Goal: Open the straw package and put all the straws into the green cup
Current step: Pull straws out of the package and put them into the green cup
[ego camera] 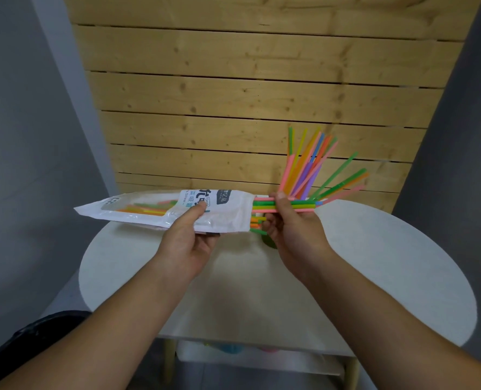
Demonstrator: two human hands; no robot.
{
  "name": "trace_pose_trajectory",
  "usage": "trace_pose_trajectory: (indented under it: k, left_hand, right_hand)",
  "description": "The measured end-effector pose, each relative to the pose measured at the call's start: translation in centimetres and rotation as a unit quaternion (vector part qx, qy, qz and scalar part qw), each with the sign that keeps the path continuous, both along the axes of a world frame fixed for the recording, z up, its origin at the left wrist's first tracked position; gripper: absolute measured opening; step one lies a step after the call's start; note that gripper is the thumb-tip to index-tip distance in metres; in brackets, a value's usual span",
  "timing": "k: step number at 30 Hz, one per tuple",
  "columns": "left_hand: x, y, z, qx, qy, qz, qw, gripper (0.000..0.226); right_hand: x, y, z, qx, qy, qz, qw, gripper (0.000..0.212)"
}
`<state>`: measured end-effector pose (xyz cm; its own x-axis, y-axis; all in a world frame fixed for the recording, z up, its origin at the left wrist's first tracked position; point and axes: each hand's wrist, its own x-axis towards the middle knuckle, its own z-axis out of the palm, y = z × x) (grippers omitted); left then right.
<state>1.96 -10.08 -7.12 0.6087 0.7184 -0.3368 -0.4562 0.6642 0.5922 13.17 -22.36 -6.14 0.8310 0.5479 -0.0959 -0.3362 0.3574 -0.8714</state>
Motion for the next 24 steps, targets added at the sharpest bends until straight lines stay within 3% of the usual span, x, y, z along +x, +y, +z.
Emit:
trace_pose_trajectory:
  k: [3, 10, 24]
  left_hand:
    - [0.0, 0.5, -0.1, -0.002, 0.003, 0.007, 1.0, 0.017]
    - [-0.3, 2.0, -0.5, -0.004, 0.003, 0.02, 1.0, 0.022]
    - [-0.6, 3.1, -0.9, -0.006, 0.018, 0.039, 0.999, 0.013]
  right_hand:
    - [0.6, -0.2, 0.2, -0.021, -0.05, -0.02, 0.998, 0.017]
    - [2.5, -2.1, 1.3, 0.013, -0.068, -0.056, 0.996, 0.028]
    - [4.0, -6.7, 1.8, -0.023, -0.168, -0.145, 0.975, 0.014]
